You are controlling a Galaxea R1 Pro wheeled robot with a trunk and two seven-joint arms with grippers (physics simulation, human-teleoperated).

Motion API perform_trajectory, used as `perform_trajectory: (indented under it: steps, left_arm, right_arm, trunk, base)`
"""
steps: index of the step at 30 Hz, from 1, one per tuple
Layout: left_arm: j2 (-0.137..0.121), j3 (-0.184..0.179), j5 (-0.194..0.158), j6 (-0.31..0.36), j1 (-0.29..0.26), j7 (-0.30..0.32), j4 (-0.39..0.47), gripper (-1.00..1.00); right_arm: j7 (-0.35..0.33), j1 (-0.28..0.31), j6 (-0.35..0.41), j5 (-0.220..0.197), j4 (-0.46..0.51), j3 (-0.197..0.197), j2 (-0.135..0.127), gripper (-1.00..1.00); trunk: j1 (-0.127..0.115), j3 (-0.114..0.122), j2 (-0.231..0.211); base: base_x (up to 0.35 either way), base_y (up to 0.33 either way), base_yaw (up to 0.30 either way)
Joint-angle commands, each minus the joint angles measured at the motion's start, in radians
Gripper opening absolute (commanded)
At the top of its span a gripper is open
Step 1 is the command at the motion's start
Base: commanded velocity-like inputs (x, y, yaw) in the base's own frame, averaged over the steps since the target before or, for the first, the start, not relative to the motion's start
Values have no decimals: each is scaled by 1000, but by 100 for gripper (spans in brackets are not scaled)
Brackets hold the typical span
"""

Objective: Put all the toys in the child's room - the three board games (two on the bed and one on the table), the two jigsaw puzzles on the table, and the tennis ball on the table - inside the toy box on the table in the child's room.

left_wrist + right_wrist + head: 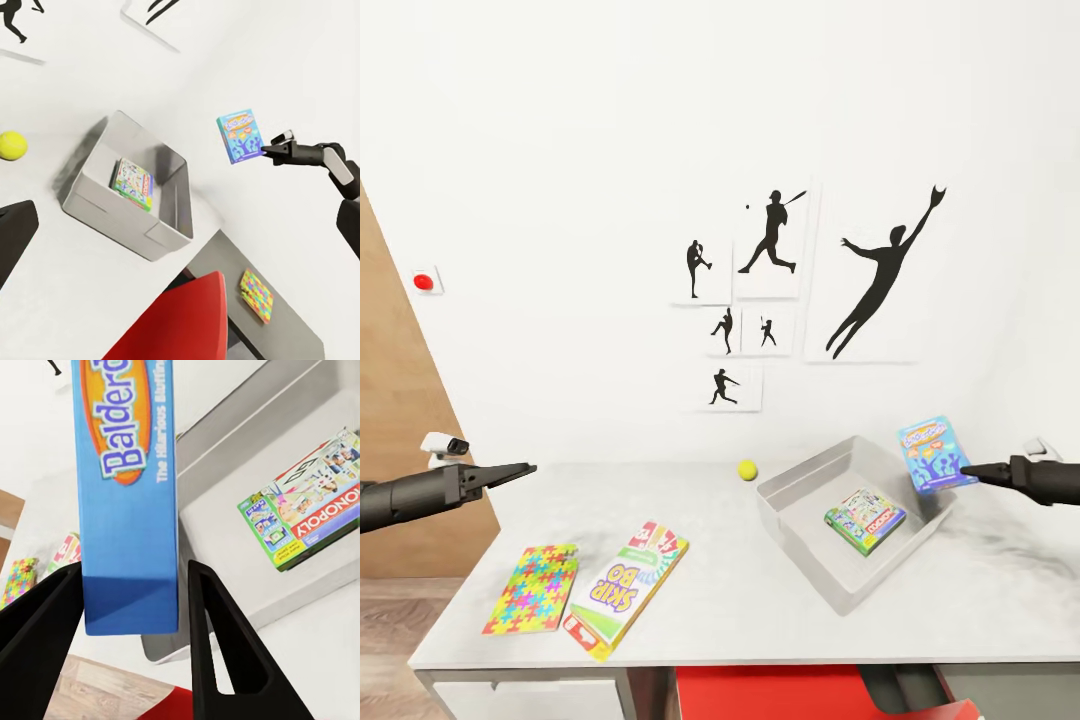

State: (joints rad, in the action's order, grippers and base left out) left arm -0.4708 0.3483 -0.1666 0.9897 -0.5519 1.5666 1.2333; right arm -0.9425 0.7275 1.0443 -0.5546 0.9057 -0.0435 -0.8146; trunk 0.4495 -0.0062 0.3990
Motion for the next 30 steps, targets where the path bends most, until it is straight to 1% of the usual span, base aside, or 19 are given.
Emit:
perform_trajectory:
  steps: [1, 4, 6, 8, 10, 11, 12, 13, 14, 15, 16, 18, 19, 20, 21, 22, 25, 28, 30]
  left_arm:
    - [0, 0, 1, 11, 0, 4, 0, 100]
    - [0, -1, 1, 11, 0, 4, 0, 100]
    - [0, -1, 1, 11, 0, 4, 0, 100]
    - [0, -1, 1, 11, 0, 4, 0, 100]
    - [0, -2, 1, 11, 0, 4, 0, 100]
    - [0, -2, 1, 11, 0, 4, 0, 100]
    - [0, -2, 1, 11, 0, 4, 0, 100]
    - [0, -2, 1, 11, 0, 4, 0, 100]
    - [0, -2, 1, 11, 0, 4, 0, 100]
    - [0, -3, 1, 11, 0, 4, 0, 100]
    - [0, -3, 1, 11, 0, 4, 0, 100]
    - [0, -2, 1, 11, 0, 4, 0, 100]
    - [0, -2, 1, 10, 0, 4, 0, 100]
    - [0, -2, 1, 10, 0, 4, 0, 100]
    - [0, -2, 1, 10, 0, 4, 0, 100]
    - [0, -2, 1, 10, 0, 4, 0, 100]
    - [0, -2, 1, 10, 0, 4, 0, 100]
    - [0, -2, 1, 10, 0, 4, 0, 100]
    - [0, -2, 1, 10, 0, 4, 0, 100]
  right_arm:
    - [-4, 1, 3, 0, 0, -3, -1, -100]
    - [7, 0, 3, 7, 0, -3, 1, -100]
    - [37, 0, 3, 37, 0, -3, 8, -100]
    - [54, 0, 3, 69, 1, -3, 21, -100]
    - [65, 1, 3, 109, 2, -3, 53, -100]
    - [67, 2, 3, 119, 2, -3, 62, -100]
    - [69, 6, 3, 138, 2, -3, 80, -100]
    - [70, 14, 3, 157, 2, -3, 97, -100]
    - [71, 18, 3, 167, 2, -3, 106, -100]
    - [71, 27, 3, 189, 3, -3, 124, -100]
    - [71, 31, 3, 200, 3, -3, 134, -100]
    - [71, 47, 3, 239, 6, -3, 165, -100]
    - [71, 53, 3, 254, 11, -3, 179, -100]
    - [71, 57, 3, 260, 13, -3, 185, -100]
    - [71, 70, 3, 273, 19, -3, 202, -100]
    - [71, 78, 3, 279, 20, -3, 212, -100]
    - [71, 87, 3, 292, 22, -4, 229, -100]
    - [71, 93, 3, 336, 24, -16, 260, -100]
    - [70, 95, 3, 358, 24, -20, 269, -100]
  trunk:
    - [0, -1, 1]
    - [0, -1, 1]
    - [0, -1, 1]
    - [0, -1, 1]
    - [0, -1, 1]
    - [0, -1, 1]
    - [0, -1, 1]
    - [0, -1, 1]
    - [0, -1, 1]
    - [0, -1, 1]
    - [0, -1, 1]
    - [0, -1, 1]
    - [0, -1, 1]
    - [0, -1, 1]
    - [0, -1, 1]
    - [0, -1, 1]
    - [0, -1, 1]
    - [0, -1, 1]
    - [0, -1, 1]
  base:
    - [0, 0, 0]
    - [0, 0, 0]
    - [0, 0, 0]
    - [0, 0, 0]
    - [0, 0, 0]
    - [0, 0, 0]
    - [0, 0, 0]
    - [0, 0, 0]
    - [0, 0, 0]
    - [0, 0, 0]
    - [0, 0, 0]
    - [0, 0, 0]
    - [0, 0, 0]
    - [0, 0, 0]
    - [0, 0, 0]
    - [0, 0, 0]
    - [0, 0, 0]
    - [0, 0, 0]
    - [0, 0, 0]
